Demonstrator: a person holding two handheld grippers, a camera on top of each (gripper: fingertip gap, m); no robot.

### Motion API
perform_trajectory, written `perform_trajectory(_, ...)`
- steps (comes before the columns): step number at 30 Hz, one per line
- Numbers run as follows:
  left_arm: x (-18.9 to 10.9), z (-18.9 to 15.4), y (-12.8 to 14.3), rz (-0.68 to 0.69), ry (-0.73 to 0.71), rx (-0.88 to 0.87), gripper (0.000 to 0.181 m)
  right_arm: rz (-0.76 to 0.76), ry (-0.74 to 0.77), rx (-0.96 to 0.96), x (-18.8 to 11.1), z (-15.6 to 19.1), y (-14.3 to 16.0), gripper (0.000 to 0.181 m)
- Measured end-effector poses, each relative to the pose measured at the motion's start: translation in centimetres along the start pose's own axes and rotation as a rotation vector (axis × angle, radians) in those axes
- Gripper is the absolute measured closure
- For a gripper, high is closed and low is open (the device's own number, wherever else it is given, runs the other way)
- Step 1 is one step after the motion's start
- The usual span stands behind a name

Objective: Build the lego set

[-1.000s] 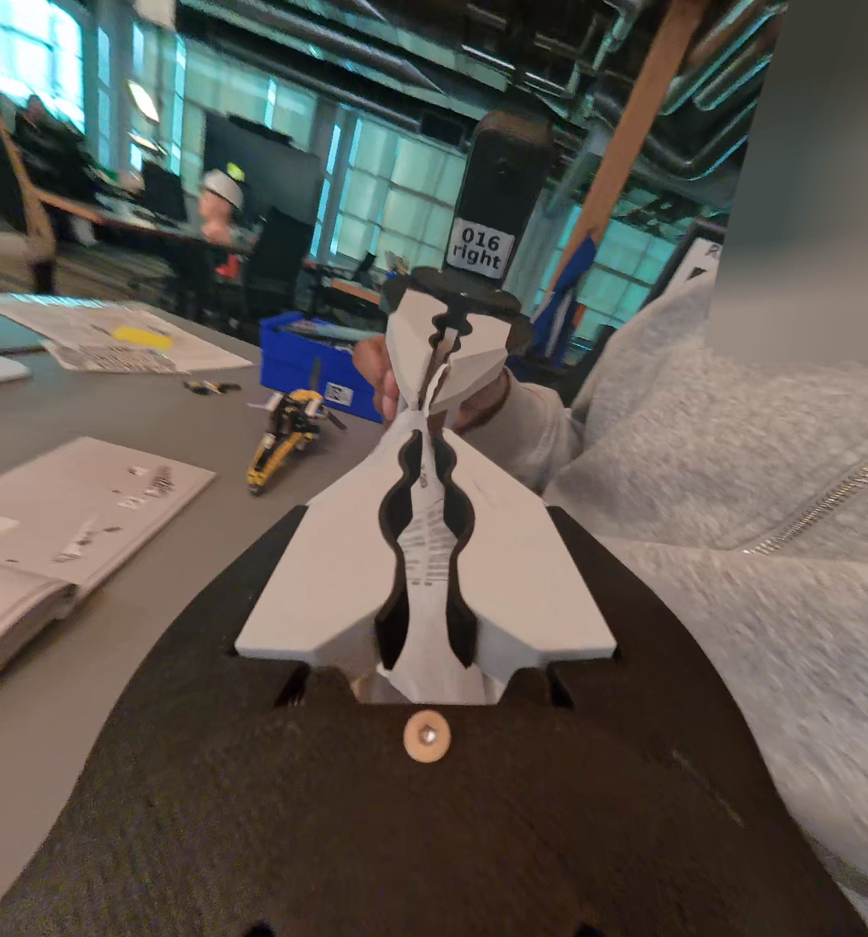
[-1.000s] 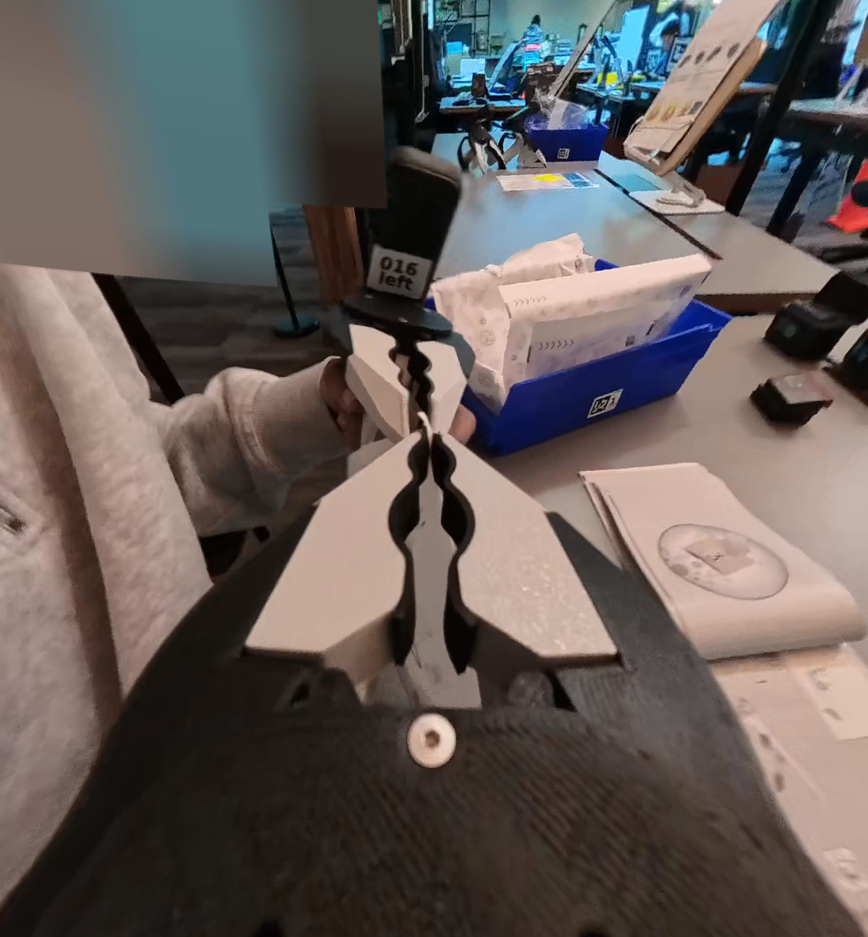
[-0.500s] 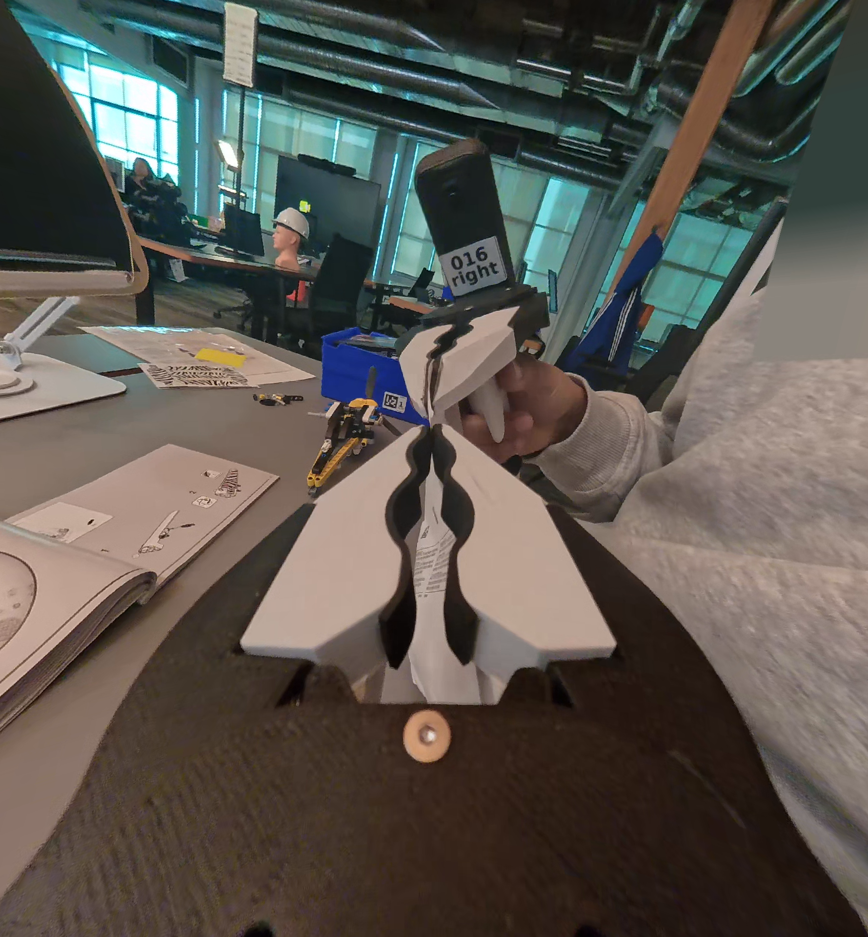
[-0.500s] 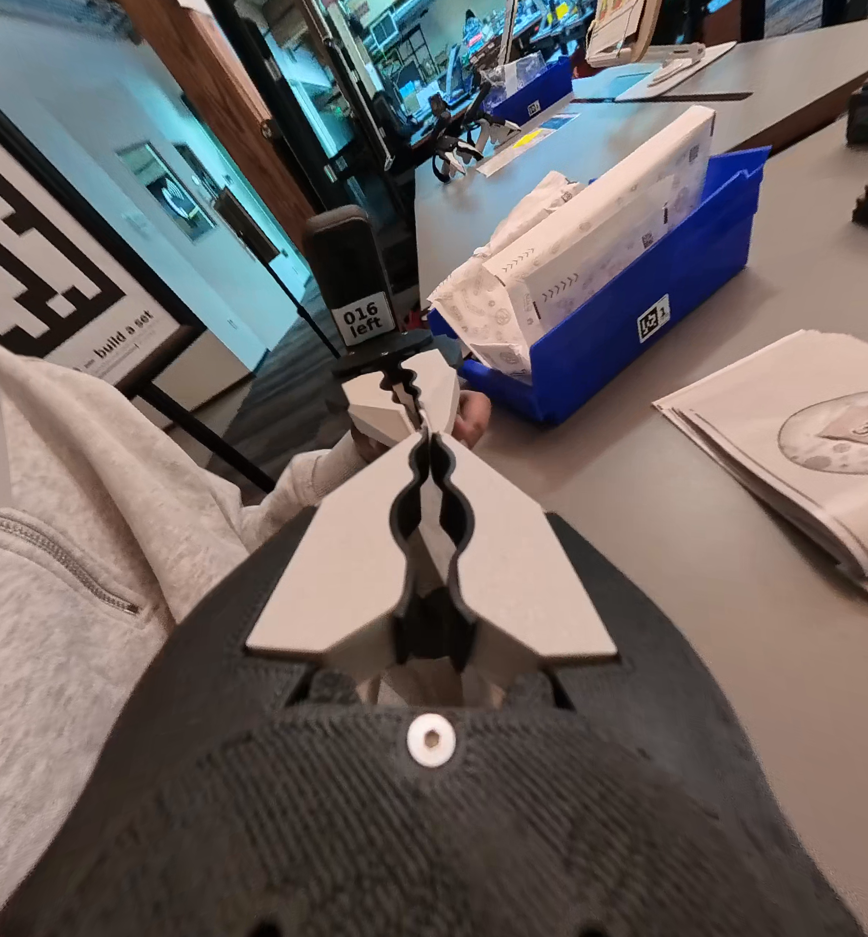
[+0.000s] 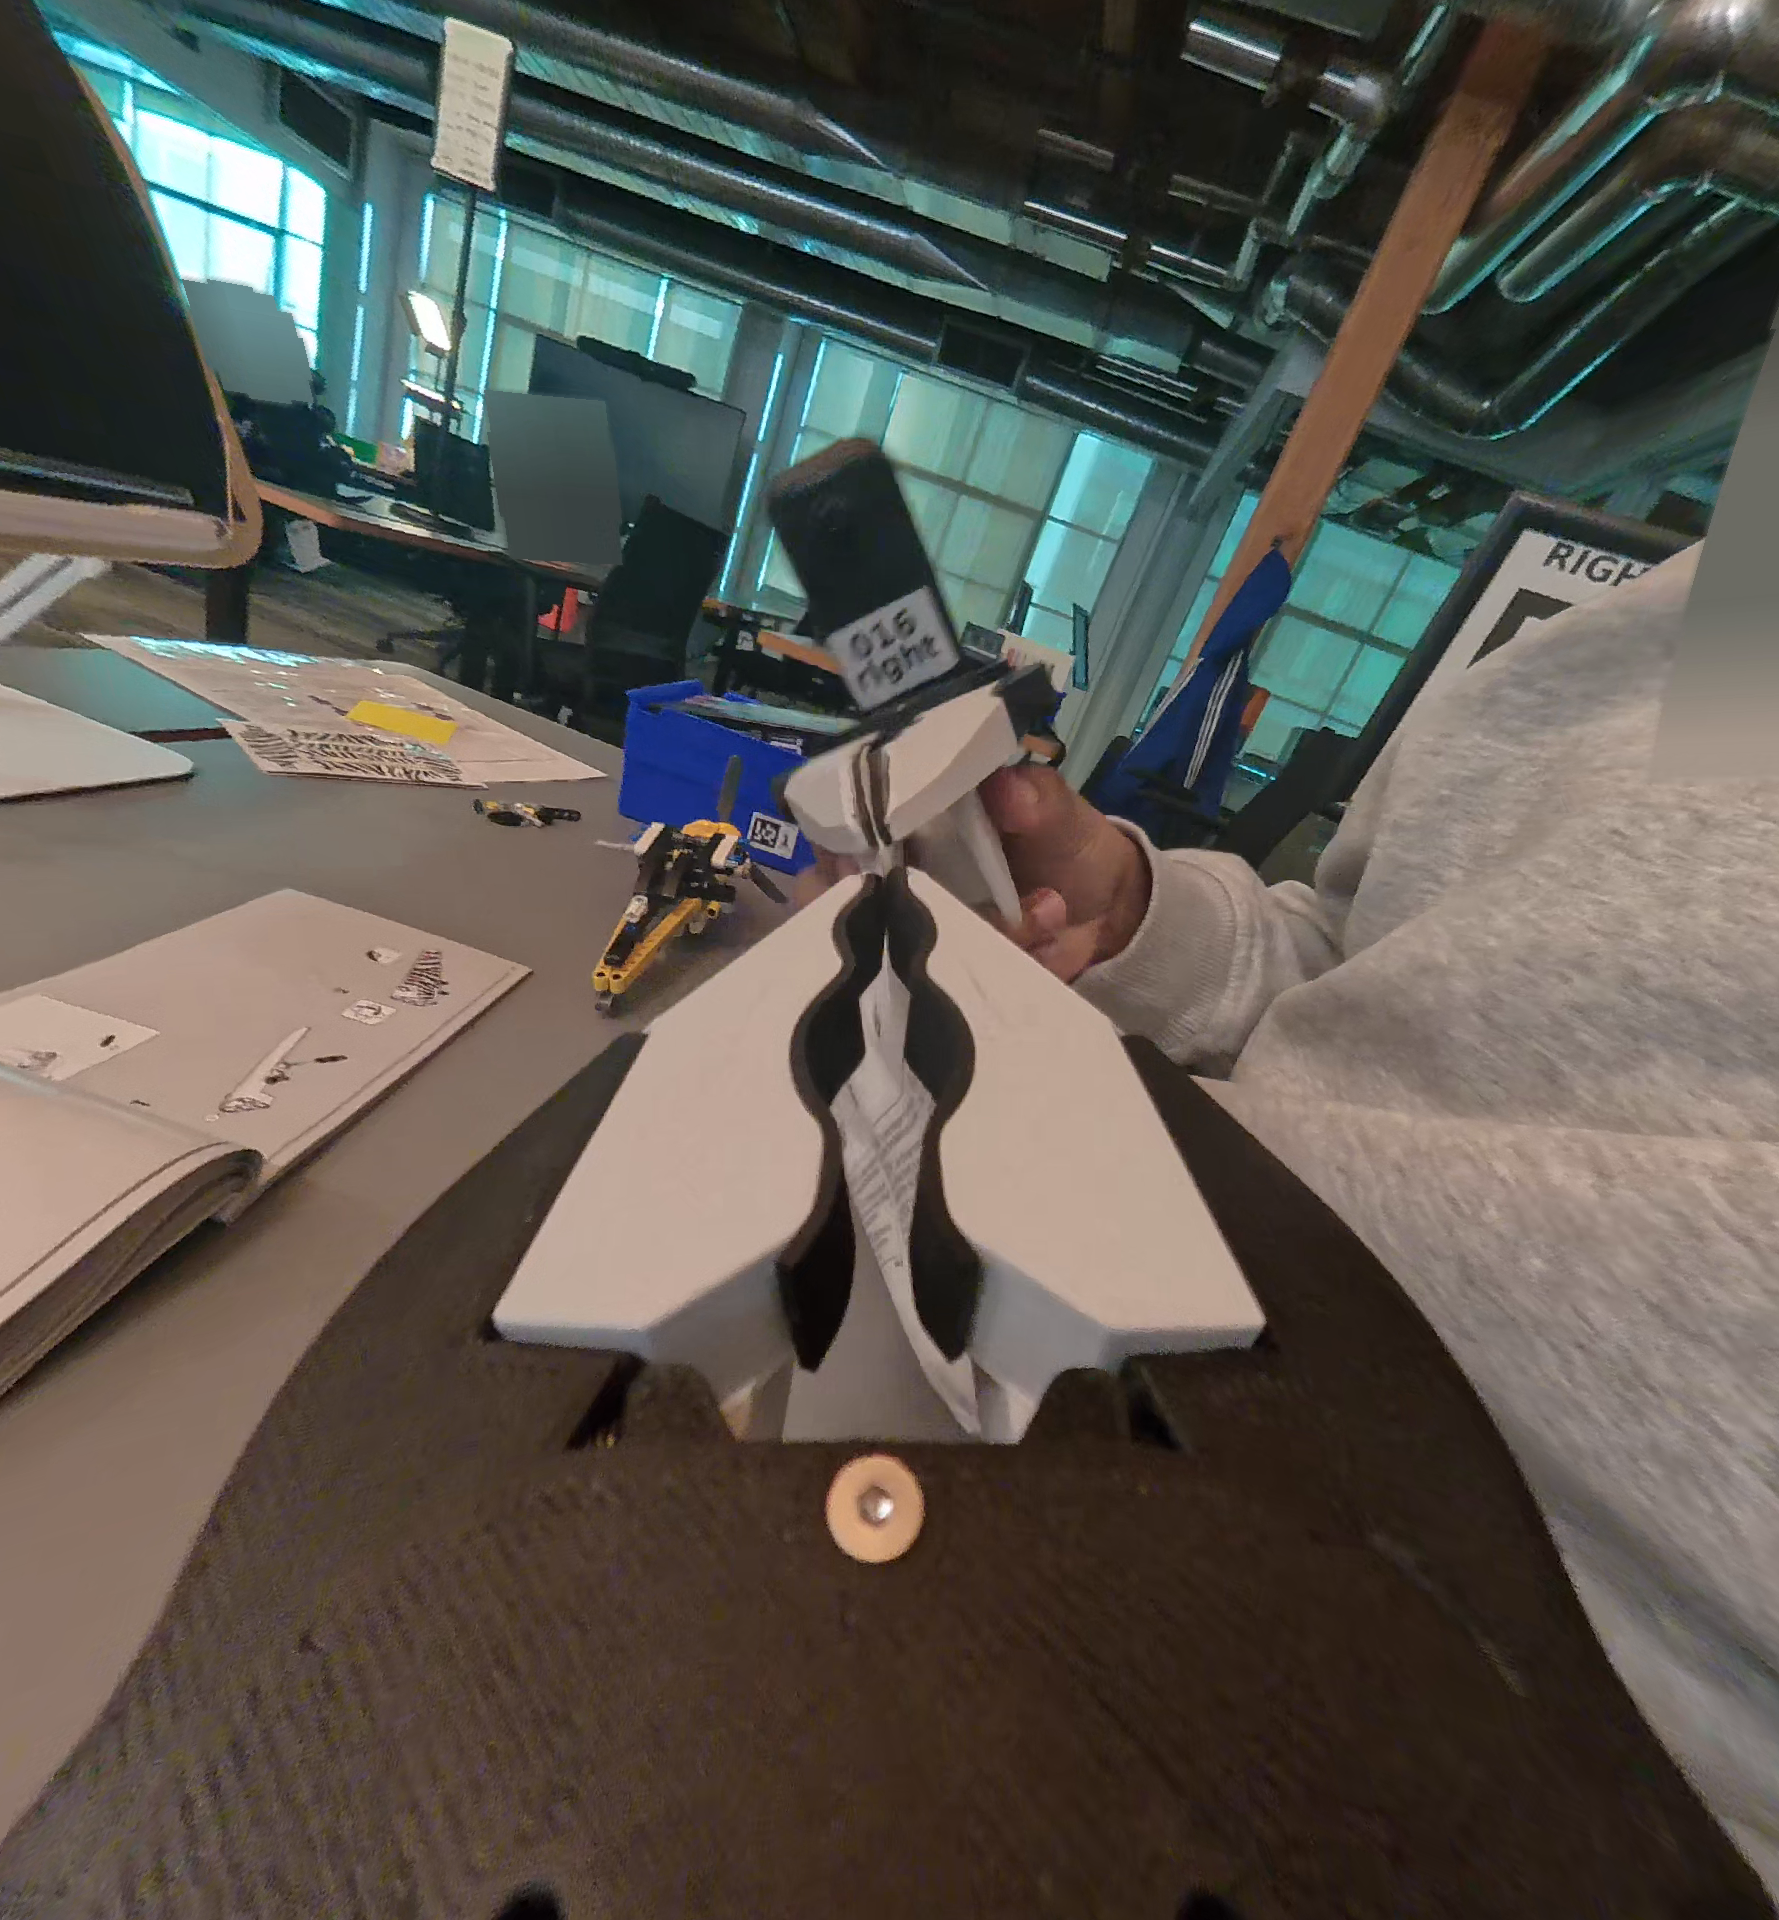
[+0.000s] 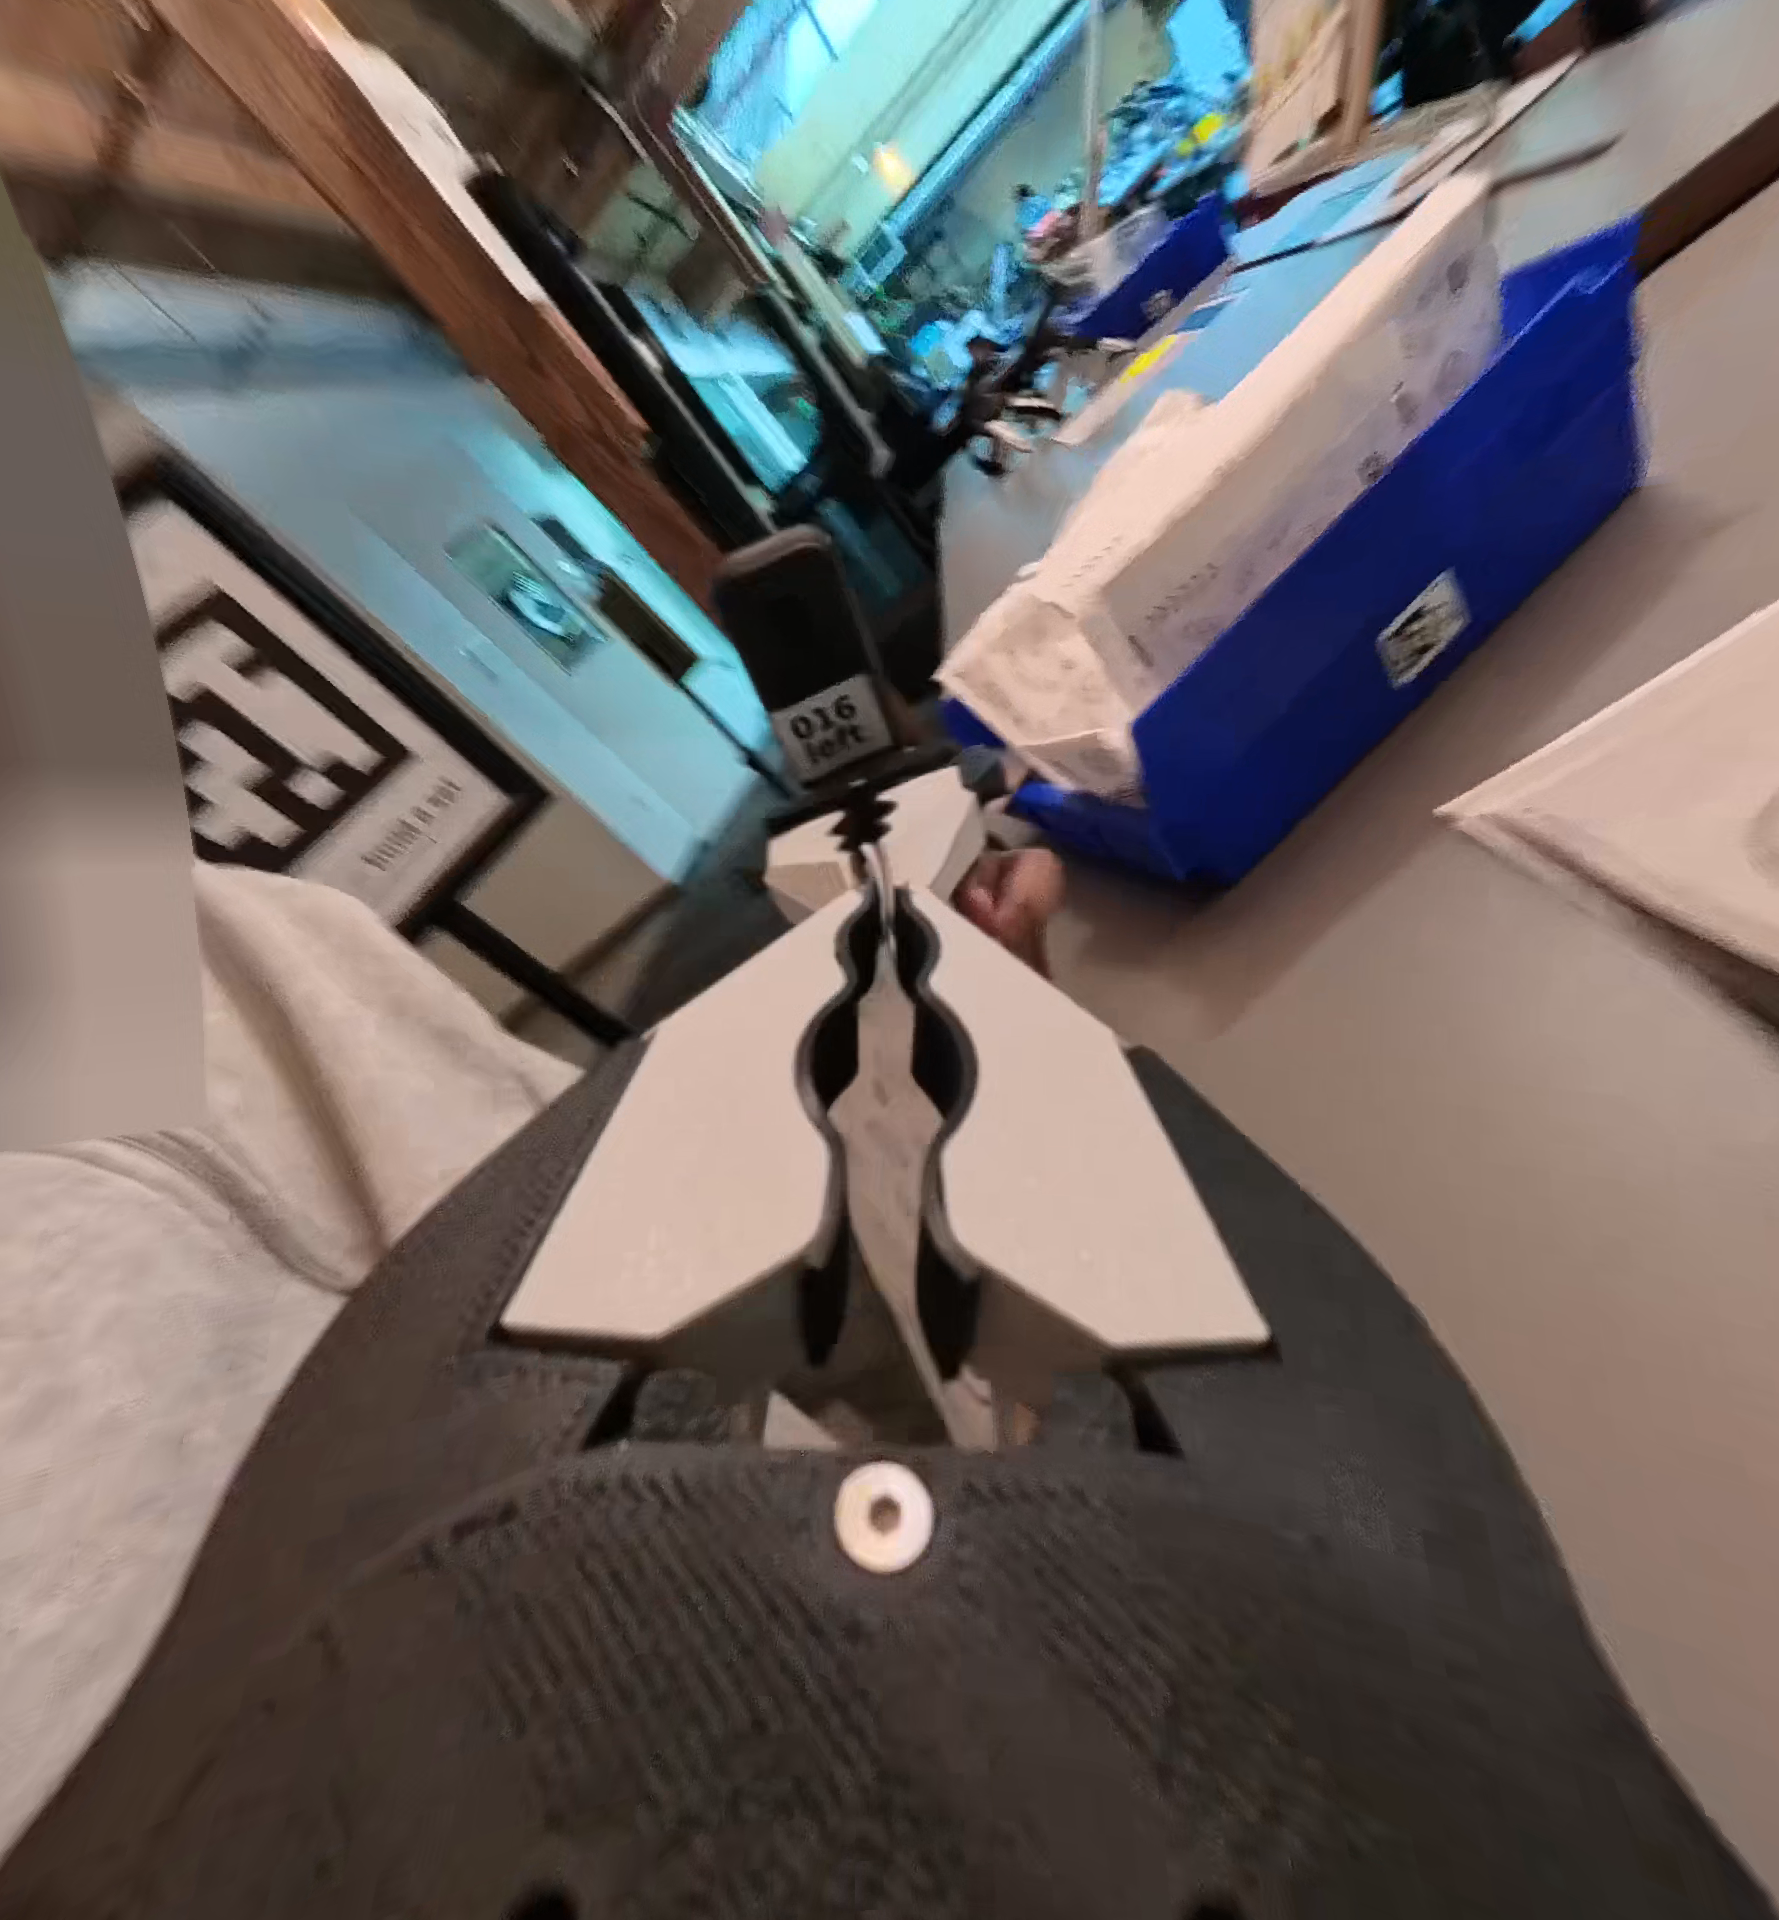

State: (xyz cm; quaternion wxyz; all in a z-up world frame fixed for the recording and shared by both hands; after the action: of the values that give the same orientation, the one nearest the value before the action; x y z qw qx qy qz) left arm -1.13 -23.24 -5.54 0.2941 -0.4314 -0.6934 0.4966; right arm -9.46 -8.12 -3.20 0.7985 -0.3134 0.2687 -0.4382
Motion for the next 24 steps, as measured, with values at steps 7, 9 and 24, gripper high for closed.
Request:
perform_trajectory(7,0.5,0.2,0.3,0.028,0.011,-0.017,0.181,0.114,0.241,-0.310,0.0,1.9,-1.1,0.163)
perform_trajectory(9,0.6,0.1,0.3,0.034,0.014,-0.013,0.181,0.126,0.245,-0.312,0.3,1.8,-0.9,0.172)
perform_trajectory(24,1.0,0.2,0.2,0.007,-0.056,0.002,0.181,0.073,0.148,-0.121,-0.3,0.3,-0.7,0.181)
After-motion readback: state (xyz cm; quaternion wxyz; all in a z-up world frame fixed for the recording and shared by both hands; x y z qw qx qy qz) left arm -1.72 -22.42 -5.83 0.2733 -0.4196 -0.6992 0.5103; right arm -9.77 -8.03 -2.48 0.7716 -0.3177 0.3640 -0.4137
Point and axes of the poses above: each gripper's, where its closed fingertips meet, x out along the fingers, y out of its underside, z = x × y across the jaws, the point moved 9 cm from there along -x, back along the fingers, and after that the axes turned 12 degrees about z, right-handed, at the moved point
